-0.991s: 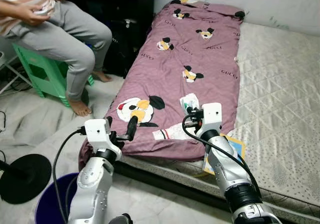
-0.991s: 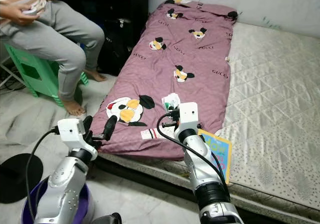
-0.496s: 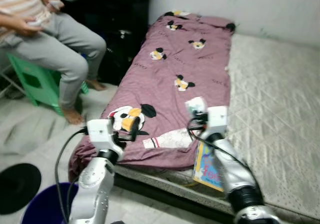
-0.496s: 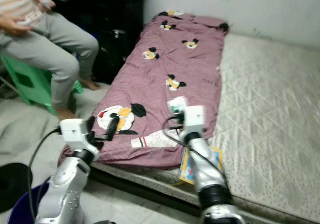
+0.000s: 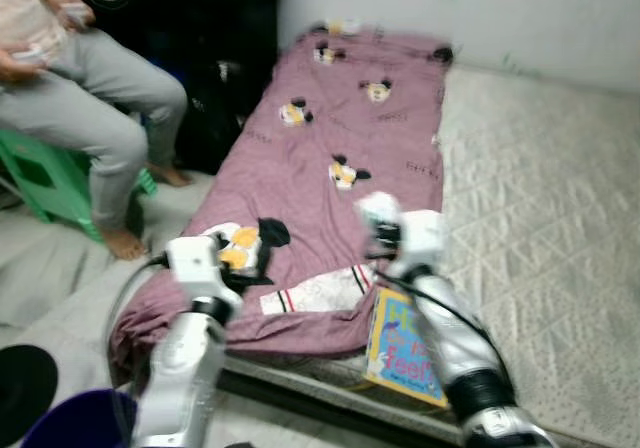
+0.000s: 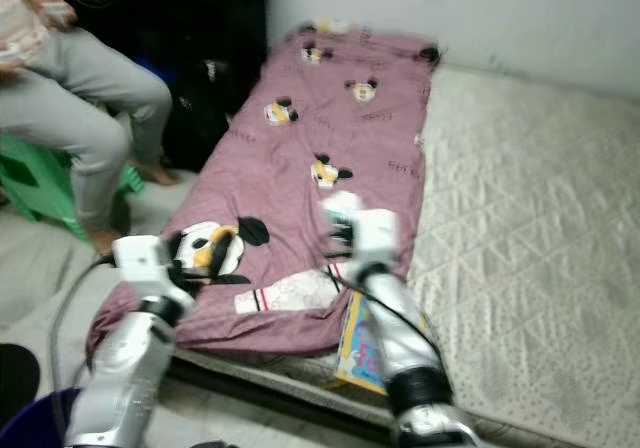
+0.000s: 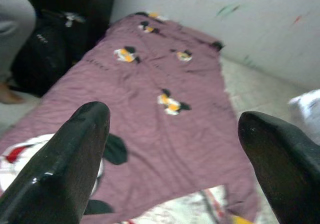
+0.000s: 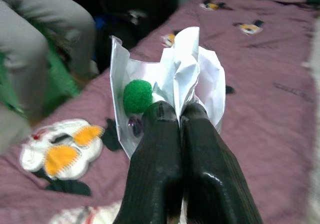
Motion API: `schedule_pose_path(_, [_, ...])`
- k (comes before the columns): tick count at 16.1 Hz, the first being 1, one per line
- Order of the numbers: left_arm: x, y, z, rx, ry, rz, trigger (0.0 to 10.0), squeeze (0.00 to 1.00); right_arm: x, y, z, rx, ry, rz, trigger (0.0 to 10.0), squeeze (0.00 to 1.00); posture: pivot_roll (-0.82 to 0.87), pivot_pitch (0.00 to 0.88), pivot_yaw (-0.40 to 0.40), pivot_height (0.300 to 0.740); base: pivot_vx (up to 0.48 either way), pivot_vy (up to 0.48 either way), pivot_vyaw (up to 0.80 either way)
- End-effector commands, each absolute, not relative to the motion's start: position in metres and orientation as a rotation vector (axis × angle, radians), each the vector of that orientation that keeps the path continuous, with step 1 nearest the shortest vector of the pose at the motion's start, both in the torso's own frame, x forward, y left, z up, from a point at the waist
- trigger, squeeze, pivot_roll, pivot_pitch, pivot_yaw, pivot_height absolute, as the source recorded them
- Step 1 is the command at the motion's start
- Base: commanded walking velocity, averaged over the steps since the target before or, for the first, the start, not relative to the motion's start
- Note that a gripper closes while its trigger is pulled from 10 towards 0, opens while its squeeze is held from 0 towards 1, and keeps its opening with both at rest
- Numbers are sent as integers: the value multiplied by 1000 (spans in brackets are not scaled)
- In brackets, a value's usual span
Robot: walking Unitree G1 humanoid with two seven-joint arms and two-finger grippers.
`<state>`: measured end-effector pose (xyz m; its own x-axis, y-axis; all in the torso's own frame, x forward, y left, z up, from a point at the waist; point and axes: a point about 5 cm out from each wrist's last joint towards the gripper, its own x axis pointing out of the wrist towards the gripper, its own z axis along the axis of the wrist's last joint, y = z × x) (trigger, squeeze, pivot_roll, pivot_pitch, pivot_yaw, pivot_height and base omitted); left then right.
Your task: Clean up the room
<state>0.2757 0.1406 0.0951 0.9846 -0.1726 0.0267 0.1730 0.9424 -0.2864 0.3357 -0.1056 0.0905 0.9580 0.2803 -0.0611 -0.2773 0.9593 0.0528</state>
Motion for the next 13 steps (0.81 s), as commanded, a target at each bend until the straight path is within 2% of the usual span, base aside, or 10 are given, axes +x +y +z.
schedule_pose_path(1, [276,133,95,-294,4,-190,10000,0,335,-122,87,30,78,238,10000,0,56,118,-20,740,0,0,0])
schedule_pose_path(4, [279,137,90,-278,41,-126,10000,0,334,-122,87,34,79,241,10000,0,55,118,-20,740,0,0,0])
schedule_pose_path(8, [279,136,90,-287,38,-138,10000,0,334,-121,87,23,76,245,10000,0,55,118,-19,740,0,0,0])
schedule_pose_path(13, [279,136,90,-280,40,-130,10000,0,334,-119,87,21,72,255,10000,0,54,122,-20,740,0,0,800])
